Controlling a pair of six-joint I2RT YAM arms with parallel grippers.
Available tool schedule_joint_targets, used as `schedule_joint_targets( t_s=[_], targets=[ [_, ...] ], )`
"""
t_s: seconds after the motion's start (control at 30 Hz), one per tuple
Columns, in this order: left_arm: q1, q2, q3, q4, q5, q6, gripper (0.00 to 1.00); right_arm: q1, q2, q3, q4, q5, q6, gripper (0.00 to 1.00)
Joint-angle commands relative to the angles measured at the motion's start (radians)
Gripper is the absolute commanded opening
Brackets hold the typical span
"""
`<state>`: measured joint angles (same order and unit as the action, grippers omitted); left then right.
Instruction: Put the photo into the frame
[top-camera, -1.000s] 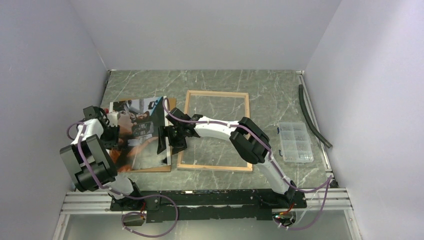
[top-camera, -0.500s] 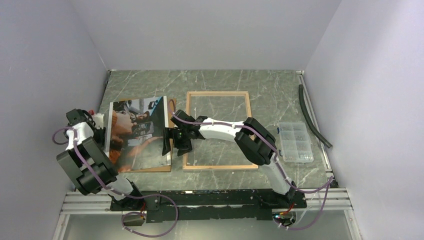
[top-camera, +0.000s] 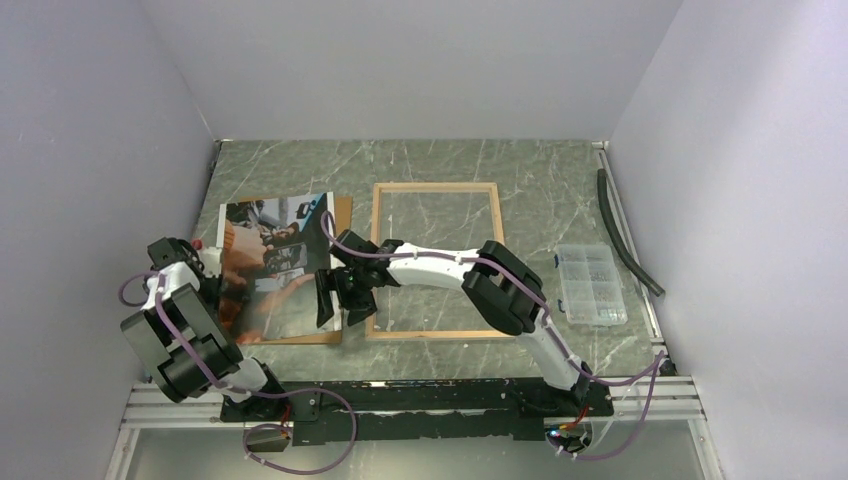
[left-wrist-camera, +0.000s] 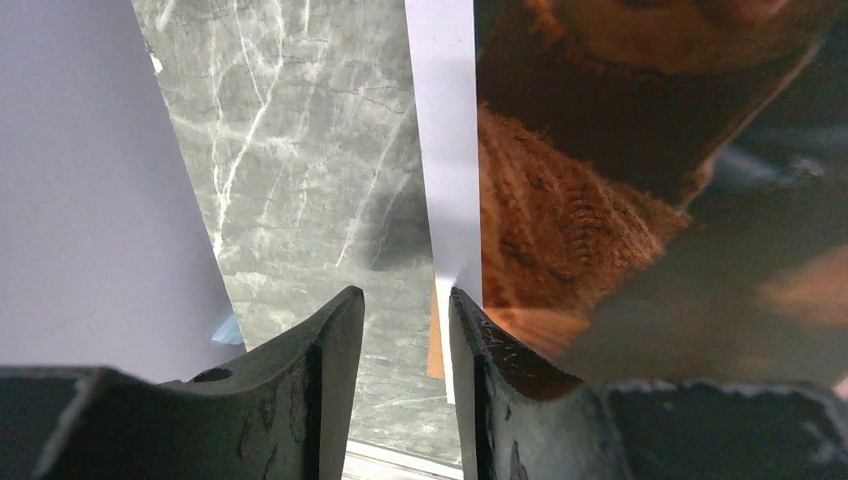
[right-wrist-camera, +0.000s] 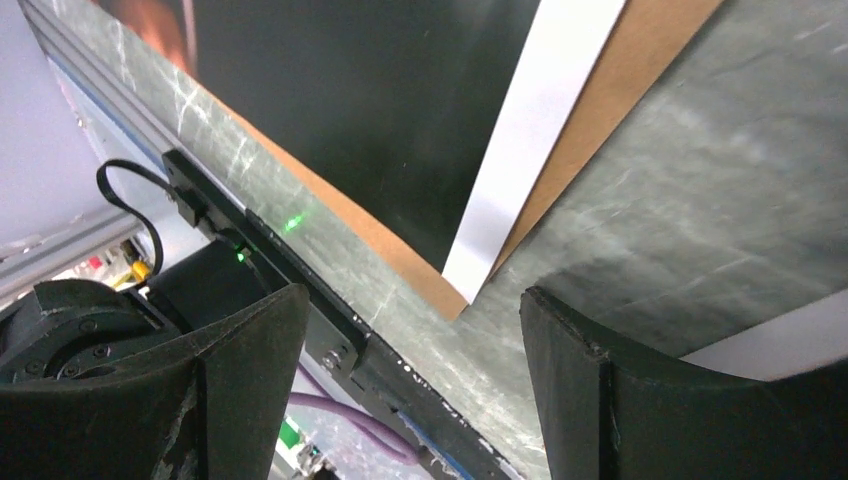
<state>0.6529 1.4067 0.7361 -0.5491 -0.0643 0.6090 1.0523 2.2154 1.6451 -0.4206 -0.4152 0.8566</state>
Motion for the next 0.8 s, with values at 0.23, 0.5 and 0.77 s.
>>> schedule_joint_targets(
  t_s=[0.23, 0.5, 0.77],
  targets=[
    [-0.01, -0.031, -0.074, 0.047, 0.038, -0.01, 0.41, 0.011, -0.002, -0.031, 0.016, -0.089, 0.026, 0.77],
    [-0.016, -0.029, -0.067, 0.051, 0.033, -0.004, 0.4, 0.008, -0.002, -0.025, 0.08, -0.115, 0.054, 0.75],
    [-0.016, -0.033, -0.078, 0.061, 0.029, 0.007, 0.39, 0.006, -0.004, 0.0, 0.093, -0.12, 0.059, 0.72]
  ],
)
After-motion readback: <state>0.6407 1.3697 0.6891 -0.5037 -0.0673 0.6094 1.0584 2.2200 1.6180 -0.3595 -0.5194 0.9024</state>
